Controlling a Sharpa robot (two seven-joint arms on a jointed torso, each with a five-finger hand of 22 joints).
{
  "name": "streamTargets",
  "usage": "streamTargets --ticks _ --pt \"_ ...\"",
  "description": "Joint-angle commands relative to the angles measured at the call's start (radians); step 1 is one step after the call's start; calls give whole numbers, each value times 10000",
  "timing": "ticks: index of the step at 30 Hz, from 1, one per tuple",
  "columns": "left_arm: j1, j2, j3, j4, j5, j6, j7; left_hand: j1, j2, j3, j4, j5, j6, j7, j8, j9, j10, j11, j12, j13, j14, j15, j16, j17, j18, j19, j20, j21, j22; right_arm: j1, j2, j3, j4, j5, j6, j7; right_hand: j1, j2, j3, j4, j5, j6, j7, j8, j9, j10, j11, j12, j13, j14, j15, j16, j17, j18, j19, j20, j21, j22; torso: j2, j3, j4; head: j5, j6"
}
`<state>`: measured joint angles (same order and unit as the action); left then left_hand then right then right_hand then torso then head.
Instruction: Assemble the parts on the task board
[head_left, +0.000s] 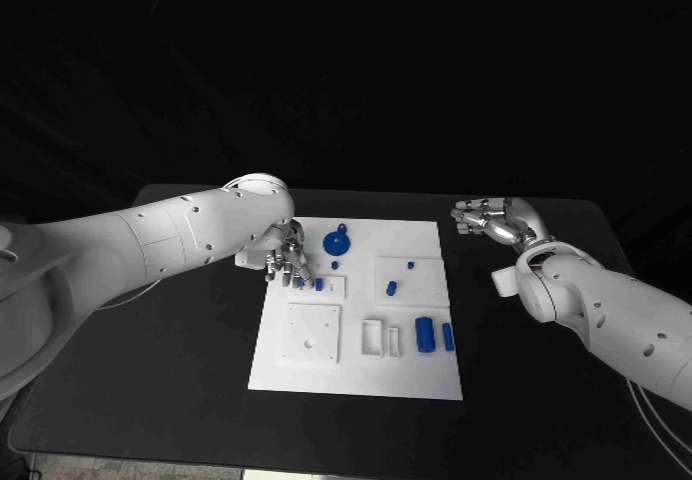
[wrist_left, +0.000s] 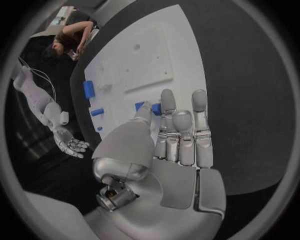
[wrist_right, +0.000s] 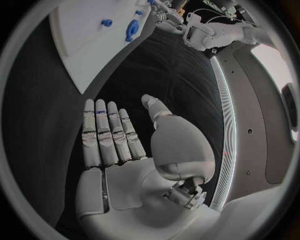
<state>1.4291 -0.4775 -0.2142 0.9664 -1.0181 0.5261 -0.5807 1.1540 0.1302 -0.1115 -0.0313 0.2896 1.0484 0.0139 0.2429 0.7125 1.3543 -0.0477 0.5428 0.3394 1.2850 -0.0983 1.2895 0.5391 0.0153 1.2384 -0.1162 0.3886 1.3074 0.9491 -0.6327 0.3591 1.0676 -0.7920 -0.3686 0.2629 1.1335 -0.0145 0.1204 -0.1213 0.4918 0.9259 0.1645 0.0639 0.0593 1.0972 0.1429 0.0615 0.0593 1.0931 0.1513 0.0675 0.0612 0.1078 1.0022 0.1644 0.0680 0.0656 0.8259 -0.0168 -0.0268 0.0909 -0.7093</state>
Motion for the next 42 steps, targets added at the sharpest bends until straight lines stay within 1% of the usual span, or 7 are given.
streamTargets --ticks 1,3,8,19,26,35,42 --pt "-7 -13 -1 26 75 -103 32 11 -44 -7 -2 2 -18 66 -20 -18 -41 11 41 10 -53 -5 -61 -15 29 49 -21 -49 183 -14 11 4 -1 -30 157 111 -68 7 29 -2 60 -47 3 -52 -7 -65 28 -29 -13 -94 4 -64 -14 189 -68 -32 -13 -12 -1 -4 7 4 -4" --pt "-7 -40 0 42 78 -119 25 -153 -167 -142 89 -522 -18 90 -2 -15 -51 22 57 17 -59 9 -65 -27 34 52 -12 -58 181 -20 11 4 -2 -30 157 113 -68 7 29 -2 60 -47 3 -52 -7 -65 28 -29 -13 -94 4 -64 -14 189 -68 -32 -13 -12 -3 -5 5 4 -5" --pt "-7 -117 2 105 105 -92 21 -426 -516 -352 248 -1142 -63 156 24 7 -101 64 70 22 -88 39 -87 -56 52 46 17 -83 180 -30 3 4 -4 -30 148 114 -68 7 29 -2 60 -47 3 -52 -7 -65 28 -29 -13 -94 4 -64 -14 189 -68 -32 -13 -12 -3 -10 4 8 -4" --pt "-6 -231 2 234 297 -137 28 -588 -891 -131 564 -1831 -165 195 102 58 -182 96 146 29 -137 69 -56 -124 84 47 55 -132 185 -42 -4 4 2 -29 148 116 -68 7 29 -2 60 -47 3 -52 -7 -65 28 -29 -13 -94 4 -64 -14 189 -68 -32 -13 -12 -3 -7 3 28 -7" --pt "-6 -262 4 263 429 -305 75 -265 -540 116 422 -1522 -187 240 -110 -412 -201 107 179 22 -126 74 -37 -157 99 63 63 -145 185 -50 -6 4 -2 -26 158 117 -68 7 29 -2 60 -47 3 -52 -7 -65 28 -29 -13 -94 4 -64 -14 189 -68 -32 -13 -12 -3 3 0 35 -3" --pt "-7 -343 4 371 567 -519 147 447 21 275 -169 -436 -197 164 -72 -651 -231 66 159 -9 -138 42 -34 -177 70 58 32 -167 186 -62 -3 4 -6 -23 168 116 -68 7 29 -2 60 -47 3 -52 -7 -65 28 -29 -13 -94 4 -64 -14 189 -68 -32 -13 -12 -1 4 1 17 -6" --pt "-8 -424 5 515 592 -587 130 717 212 357 -442 -192 -221 138 -49 -731 -228 53 133 -36 -141 35 -31 -179 59 53 21 -170 189 -72 -1 4 -10 -19 177 115 -68 7 29 -2 60 -47 3 -52 -7 -65 28 -29 -13 -94 4 -64 -14 189 -68 -32 -13 -12 -5 4 7 18 -21"
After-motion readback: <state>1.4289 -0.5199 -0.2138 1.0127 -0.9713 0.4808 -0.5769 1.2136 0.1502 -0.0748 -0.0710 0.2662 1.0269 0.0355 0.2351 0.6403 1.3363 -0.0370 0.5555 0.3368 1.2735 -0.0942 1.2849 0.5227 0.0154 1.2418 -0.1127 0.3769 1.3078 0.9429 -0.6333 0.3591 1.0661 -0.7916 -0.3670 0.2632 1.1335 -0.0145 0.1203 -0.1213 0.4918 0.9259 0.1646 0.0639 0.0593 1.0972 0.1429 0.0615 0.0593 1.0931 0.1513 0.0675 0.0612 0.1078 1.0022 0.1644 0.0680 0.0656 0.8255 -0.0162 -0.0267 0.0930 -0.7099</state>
